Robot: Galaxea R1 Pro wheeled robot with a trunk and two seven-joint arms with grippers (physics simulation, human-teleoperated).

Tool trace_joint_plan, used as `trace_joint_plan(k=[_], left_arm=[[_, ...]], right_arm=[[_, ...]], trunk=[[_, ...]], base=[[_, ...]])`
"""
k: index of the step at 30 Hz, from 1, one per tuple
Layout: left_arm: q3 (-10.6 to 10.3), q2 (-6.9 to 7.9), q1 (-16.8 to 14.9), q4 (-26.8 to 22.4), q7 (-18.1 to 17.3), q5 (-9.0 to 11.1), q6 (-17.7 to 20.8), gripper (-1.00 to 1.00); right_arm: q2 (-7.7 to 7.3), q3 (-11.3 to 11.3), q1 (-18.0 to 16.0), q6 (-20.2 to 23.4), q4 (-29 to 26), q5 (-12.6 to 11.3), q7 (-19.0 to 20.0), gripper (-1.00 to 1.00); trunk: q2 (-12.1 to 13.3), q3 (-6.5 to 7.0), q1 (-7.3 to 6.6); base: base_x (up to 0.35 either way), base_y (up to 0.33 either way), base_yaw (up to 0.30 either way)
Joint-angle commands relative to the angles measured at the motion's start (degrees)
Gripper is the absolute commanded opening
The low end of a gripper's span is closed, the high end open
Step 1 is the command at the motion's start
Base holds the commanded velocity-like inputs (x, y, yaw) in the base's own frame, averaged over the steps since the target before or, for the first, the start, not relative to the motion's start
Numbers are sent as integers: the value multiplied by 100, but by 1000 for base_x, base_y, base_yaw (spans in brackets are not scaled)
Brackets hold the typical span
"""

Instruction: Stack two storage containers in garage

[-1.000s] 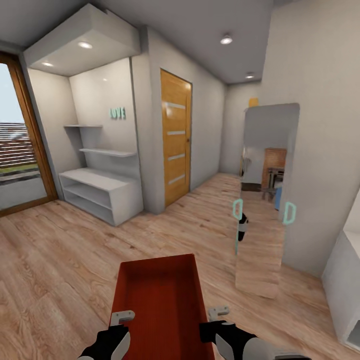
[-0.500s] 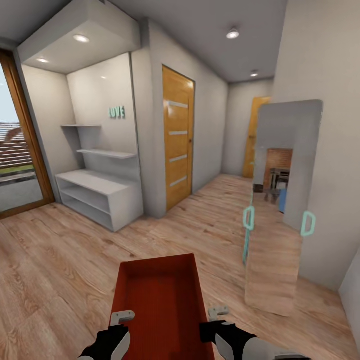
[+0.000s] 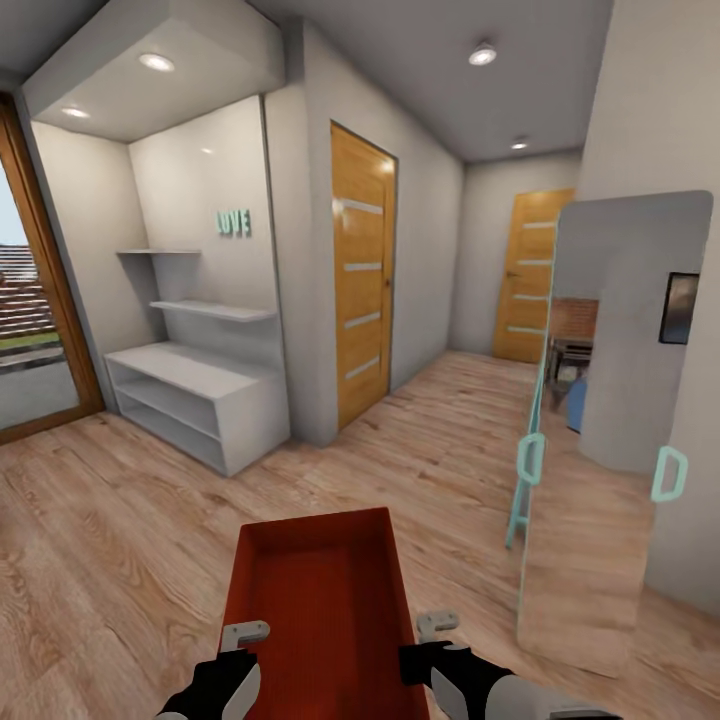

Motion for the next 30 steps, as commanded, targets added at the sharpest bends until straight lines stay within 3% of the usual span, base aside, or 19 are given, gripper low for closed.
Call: trace_joint_plan(k=[1,30], left_arm=[[-163,20,6,-1,-169,217,-5,-100],[-163,20,6,-1,-171,217,-5,-100]], right_arm=[[0,-165,-13,13,-249,59,51,-100],[0,-165,-12,-145,-240,68,69,-100]], trunk=[[-4,-7,3],[-4,-7,3]], base=[[343,148,0],[343,150,0]])
